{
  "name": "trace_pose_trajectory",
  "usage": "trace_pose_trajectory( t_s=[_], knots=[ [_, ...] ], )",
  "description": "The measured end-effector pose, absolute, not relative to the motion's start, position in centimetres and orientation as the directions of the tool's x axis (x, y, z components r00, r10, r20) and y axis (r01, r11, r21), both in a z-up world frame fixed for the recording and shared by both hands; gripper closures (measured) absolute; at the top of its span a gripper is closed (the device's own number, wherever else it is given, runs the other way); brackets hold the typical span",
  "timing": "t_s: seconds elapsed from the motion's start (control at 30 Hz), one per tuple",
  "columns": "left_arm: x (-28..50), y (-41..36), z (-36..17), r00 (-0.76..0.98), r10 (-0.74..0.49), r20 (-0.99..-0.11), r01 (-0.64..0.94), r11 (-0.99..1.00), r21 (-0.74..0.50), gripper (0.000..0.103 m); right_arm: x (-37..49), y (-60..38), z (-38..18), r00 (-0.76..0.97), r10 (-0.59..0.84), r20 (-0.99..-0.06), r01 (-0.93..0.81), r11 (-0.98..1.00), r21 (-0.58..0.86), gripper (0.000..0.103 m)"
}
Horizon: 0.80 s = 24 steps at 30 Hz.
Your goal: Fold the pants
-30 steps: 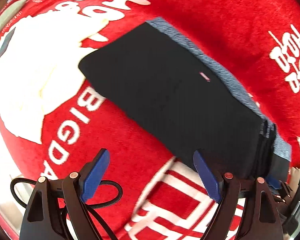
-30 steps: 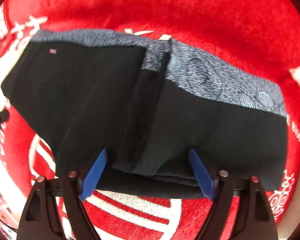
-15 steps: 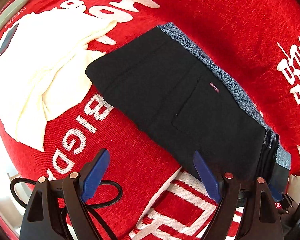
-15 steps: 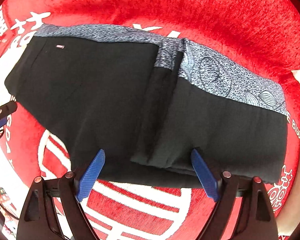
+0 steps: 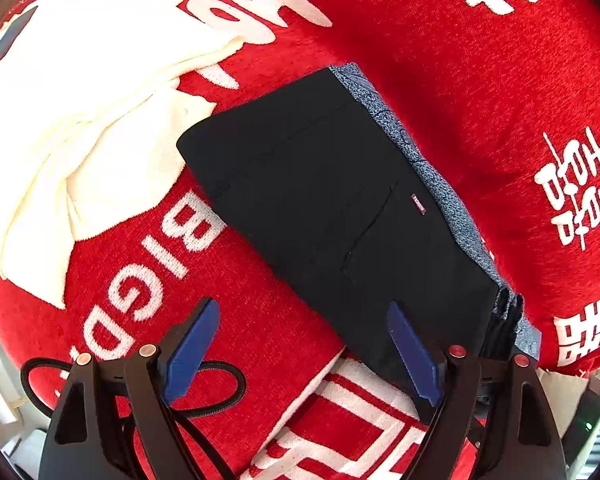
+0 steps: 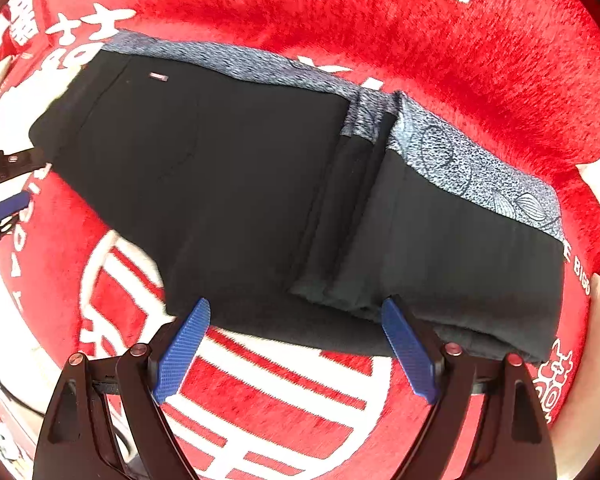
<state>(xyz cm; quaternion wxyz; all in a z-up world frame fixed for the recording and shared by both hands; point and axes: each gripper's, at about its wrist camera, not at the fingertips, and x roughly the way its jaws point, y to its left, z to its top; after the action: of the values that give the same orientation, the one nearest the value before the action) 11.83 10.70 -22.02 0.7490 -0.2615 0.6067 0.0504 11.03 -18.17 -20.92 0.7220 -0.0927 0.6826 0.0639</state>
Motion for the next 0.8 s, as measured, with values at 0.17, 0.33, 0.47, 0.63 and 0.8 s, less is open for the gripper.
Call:
trace_pose_trajectory(
  t_s=[0.17,0.33,0.47,0.63,0.8],
  knots=[
    [11.9,10.4,-22.0,0.256,-0.246,-0.935,-0.395,0.856,-0.334,0.016,10.2,-16.9,-19.7,0.065,0.028,-0.997,-0.224,0.974,0.013,0.013],
    [12.4,10.9,-22.4,0.255,-0.244,-0.936,-0.416,0.846,-0.333,0.016,11.0,-15.2,-19.4,0.073,0.071,-0.995,-0.218,0.975,0.053,0.013],
    [12.7,12.6,-22.9,0.304,-0.337,-0.891,-0.434,0.783,-0.445,0.016,11.8,-15.3,-20.3,0.041,0.135,-0.990,-0.194,0.973,0.124,0.027],
    [13.1,13.5,-24.1,0.337,-0.453,-0.825,-0.424,0.710,-0.562,0.016,11.8,-15.2,-21.1,0.015,0.170,-0.985,-0.160,0.973,0.166,0.030],
    [13.3,13.7,-25.1,0.354,-0.483,-0.801,-0.421,0.682,-0.598,0.016,11.7,-14.9,-21.3,0.011,0.178,-0.984,-0.164,0.971,0.174,0.030]
  ],
)
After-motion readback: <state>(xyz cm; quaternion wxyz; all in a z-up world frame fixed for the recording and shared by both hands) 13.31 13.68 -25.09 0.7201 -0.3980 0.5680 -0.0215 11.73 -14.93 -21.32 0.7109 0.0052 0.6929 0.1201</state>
